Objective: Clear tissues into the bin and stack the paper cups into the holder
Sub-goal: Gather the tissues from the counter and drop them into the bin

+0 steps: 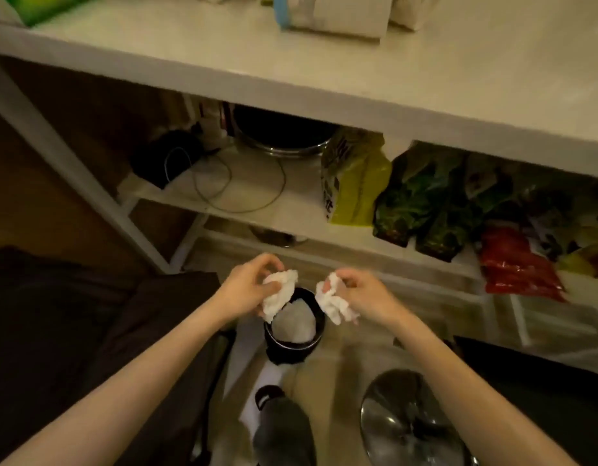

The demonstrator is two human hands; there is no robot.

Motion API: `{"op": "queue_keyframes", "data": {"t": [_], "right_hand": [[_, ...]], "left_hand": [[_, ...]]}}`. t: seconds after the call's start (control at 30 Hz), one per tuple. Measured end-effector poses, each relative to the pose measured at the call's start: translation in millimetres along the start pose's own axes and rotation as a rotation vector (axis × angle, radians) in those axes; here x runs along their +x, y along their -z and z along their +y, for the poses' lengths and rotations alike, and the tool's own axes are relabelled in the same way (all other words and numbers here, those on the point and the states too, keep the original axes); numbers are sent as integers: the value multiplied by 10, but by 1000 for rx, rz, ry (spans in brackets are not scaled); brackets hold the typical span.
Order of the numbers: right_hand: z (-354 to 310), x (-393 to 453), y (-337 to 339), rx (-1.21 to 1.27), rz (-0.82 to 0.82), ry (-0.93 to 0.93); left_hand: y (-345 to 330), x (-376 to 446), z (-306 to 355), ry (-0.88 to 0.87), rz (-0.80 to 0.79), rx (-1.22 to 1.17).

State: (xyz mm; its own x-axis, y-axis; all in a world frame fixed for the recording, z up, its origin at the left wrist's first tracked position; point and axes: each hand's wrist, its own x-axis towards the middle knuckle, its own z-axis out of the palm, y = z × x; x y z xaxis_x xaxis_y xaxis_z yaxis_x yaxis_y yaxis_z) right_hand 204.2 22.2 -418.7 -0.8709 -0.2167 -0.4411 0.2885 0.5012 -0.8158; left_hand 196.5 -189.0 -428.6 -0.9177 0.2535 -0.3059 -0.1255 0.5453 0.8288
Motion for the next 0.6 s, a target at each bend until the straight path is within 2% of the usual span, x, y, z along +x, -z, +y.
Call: {"op": "queue_keyframes", "data": {"t": [0.23,0.33,0.43,0.6], "right_hand": [[1498,770,-742,310,157,-270],[2074,1156,-1061,237,131,-322],[2492,1520,-1304,260,105,-390],[3077,2214,-1523,314,116,-384]], "left_hand": [[-660,418,-1481,144,45,-17],[-1058,635,-2101,294,26,-78],[-1410,876,-2574,269,7,-121],[-1824,1355,-3113,302,90,-332]]}}
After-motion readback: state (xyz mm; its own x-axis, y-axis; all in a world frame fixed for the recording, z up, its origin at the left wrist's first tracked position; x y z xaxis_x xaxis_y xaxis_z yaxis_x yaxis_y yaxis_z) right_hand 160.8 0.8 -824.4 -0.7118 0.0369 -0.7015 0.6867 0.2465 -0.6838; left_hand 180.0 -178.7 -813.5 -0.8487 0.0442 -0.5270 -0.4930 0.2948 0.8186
